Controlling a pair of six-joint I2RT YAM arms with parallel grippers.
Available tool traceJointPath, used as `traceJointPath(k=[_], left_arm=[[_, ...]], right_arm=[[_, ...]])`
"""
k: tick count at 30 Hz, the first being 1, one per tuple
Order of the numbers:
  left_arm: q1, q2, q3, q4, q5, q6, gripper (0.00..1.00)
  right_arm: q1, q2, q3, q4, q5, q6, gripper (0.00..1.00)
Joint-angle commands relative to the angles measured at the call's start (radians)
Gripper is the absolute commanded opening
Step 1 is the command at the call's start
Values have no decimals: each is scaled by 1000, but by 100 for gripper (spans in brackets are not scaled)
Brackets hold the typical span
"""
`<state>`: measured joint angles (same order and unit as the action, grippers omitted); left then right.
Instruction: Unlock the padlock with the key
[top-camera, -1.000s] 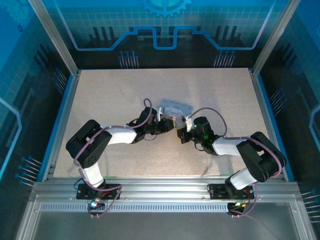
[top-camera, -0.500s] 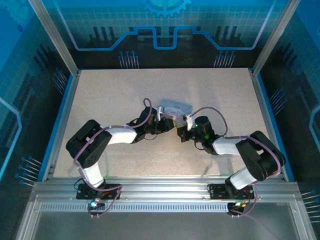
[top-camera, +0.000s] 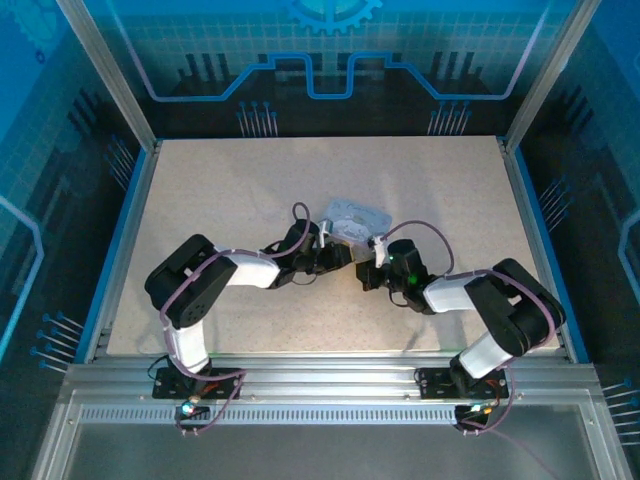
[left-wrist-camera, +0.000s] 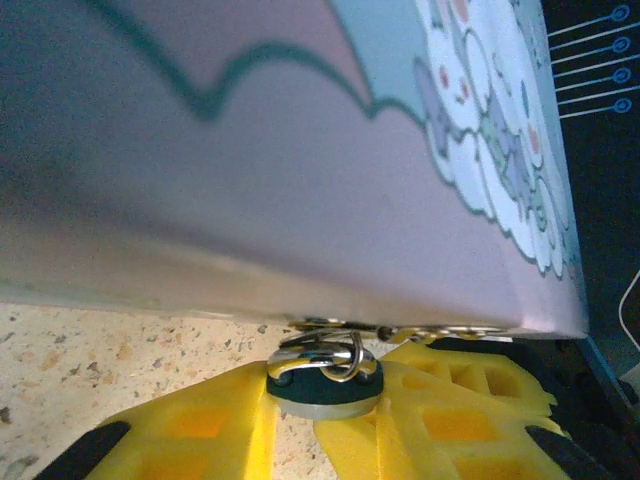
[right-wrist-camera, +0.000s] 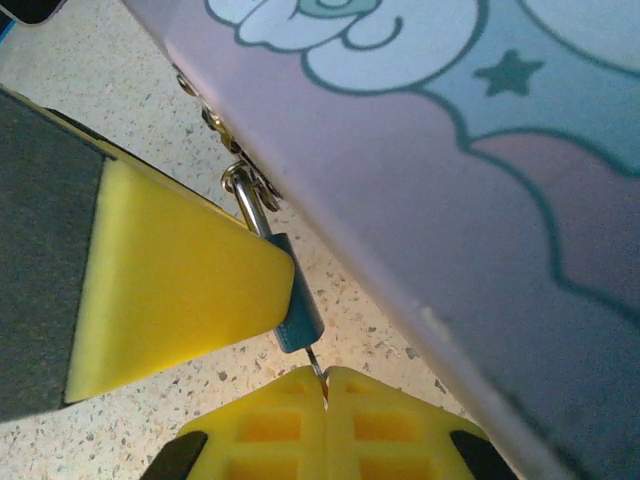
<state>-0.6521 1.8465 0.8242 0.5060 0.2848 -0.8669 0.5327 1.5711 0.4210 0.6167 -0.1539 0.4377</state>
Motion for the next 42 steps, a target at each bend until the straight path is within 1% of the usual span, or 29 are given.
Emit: traceJointPath(k=[1, 5, 7, 9, 12, 16, 18, 24, 29, 34, 40, 42], left_arm=[[-10, 2, 2, 34, 14, -1, 34], [-7, -33, -23, 29, -4, 0, 41], [-4, -61, -40, 16, -16, 3, 48], [0, -89, -56, 3, -24, 3, 52], [16, -126, -93, 5, -36, -14, 55], [38, -141, -128, 52, -27, -59, 53], [37, -141, -122, 46, -23, -60, 52], [39, -93, -120, 114, -1, -129, 50], [35, -39, -120, 189, 20, -188, 48], [20, -11, -110, 199, 19, -204, 48], [7, 31, -105, 252, 27, -242, 47], [3, 43, -103, 272, 29, -256, 45]], right_arm=[[10, 31, -8, 23, 17, 31, 0], [10, 39, -20, 38, 14, 50, 0], [10, 34, -21, 35, 14, 53, 0], [11, 26, -21, 24, 14, 55, 0], [11, 7, -19, 3, 10, 71, 0], [13, -38, -9, -59, -2, 121, 0], [15, -61, 1, -97, -7, 153, 0], [23, -89, 36, -189, -31, 233, 0], [32, -76, 52, -209, -49, 277, 0], [37, -80, 66, -229, -40, 294, 0], [38, -78, 88, -256, -60, 316, 0], [37, -77, 90, -258, -64, 329, 0]])
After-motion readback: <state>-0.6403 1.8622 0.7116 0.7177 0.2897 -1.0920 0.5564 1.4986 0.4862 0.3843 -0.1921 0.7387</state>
